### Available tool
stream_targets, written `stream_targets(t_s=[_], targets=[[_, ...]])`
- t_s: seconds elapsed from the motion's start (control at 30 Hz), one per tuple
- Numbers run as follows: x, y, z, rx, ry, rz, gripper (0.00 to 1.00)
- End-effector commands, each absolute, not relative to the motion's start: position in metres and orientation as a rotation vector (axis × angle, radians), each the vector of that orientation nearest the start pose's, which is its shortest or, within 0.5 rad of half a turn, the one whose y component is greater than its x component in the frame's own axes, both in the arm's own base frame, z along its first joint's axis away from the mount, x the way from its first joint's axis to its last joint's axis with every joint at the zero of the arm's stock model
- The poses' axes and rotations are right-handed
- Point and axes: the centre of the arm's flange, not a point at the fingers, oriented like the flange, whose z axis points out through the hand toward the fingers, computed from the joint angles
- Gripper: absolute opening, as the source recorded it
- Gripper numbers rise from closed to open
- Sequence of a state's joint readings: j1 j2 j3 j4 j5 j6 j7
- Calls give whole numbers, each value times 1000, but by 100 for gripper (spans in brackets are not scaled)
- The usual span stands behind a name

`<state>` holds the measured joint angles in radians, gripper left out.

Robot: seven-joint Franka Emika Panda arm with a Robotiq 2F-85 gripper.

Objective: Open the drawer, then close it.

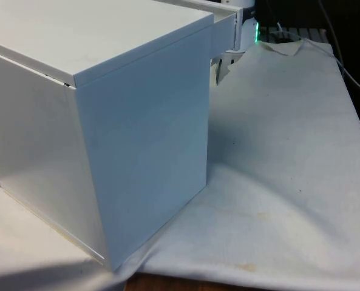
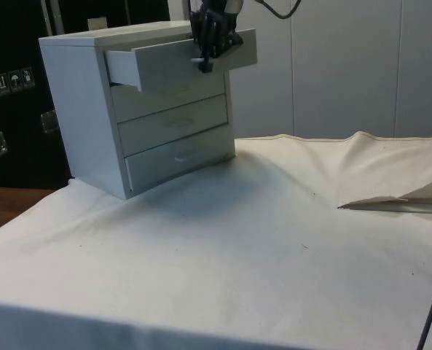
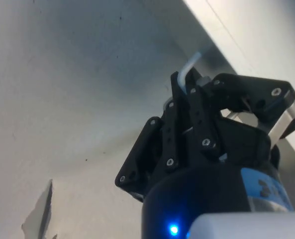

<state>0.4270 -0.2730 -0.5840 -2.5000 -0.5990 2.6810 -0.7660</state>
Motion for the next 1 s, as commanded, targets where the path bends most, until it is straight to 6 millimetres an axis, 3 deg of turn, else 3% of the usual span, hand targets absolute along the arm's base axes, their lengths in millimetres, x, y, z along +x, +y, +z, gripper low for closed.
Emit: stream_targets(t_s=[0.0,0.97], targets=[[468,-58,412,-3005,-1805,-504,0],[421,-31,407,-2962,-1846,-508,0]])
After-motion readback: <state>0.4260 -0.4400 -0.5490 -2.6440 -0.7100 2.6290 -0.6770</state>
